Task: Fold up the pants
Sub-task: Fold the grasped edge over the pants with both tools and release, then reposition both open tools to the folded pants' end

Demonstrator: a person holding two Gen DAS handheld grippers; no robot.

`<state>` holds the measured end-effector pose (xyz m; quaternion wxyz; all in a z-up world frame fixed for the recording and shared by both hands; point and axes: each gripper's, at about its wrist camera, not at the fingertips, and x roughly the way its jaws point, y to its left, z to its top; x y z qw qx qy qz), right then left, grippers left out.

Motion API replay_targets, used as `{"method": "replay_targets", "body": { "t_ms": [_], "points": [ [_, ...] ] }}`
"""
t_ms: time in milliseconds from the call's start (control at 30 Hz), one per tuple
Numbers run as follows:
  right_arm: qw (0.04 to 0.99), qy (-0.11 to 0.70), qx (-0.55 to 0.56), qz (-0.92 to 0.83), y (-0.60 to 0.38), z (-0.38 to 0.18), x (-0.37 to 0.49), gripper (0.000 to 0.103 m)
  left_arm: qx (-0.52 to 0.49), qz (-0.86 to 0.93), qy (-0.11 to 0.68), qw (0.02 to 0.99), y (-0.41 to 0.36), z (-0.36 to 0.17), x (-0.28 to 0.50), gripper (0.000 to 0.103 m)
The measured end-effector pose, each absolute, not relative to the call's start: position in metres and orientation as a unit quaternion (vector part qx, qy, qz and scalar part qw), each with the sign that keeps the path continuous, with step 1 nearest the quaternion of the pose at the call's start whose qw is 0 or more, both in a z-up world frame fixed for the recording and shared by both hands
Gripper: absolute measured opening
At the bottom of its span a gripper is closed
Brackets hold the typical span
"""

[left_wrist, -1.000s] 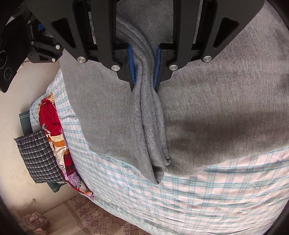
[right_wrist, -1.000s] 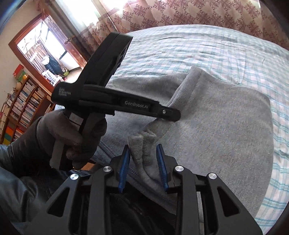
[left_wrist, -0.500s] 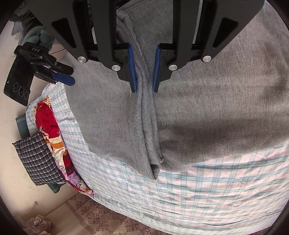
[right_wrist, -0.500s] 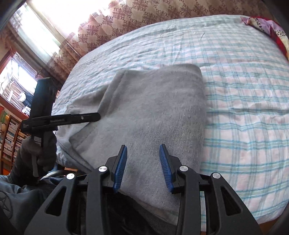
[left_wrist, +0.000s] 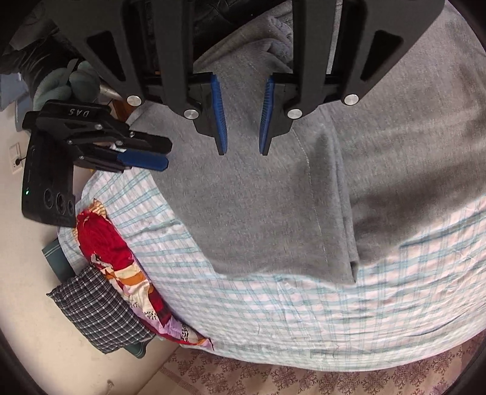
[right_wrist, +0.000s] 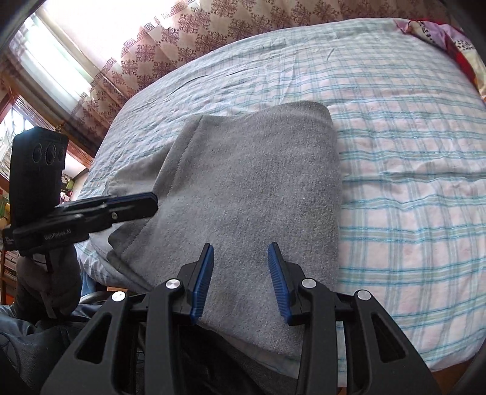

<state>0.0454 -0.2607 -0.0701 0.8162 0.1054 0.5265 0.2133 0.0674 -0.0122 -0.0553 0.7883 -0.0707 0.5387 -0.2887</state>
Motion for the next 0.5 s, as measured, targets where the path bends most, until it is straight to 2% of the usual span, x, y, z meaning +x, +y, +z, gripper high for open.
{"method": "replay_targets", "body": {
  "t_ms": [167,367,500],
  "points": [
    [0.804,0.545,0.119,0.206,-0.263,-0.084,0.048,0.037,-0.049,-0.291,0.545,0.785,-0.017,-0.08,0.059,0.022],
    [0.836,0.504,0.1,0.189,-0.263,-0.05,0.073,0.037,-0.036,-0.29,0.541,0.788,-0.019,-0.077,0.055,0.023],
    [0.856,0.484,0.087,0.162,-0.265,-0.043,0.115,0.037,-0.029,-0.297,0.537,0.789,-0.023,-0.073,0.052,0.034]
  ]
}}
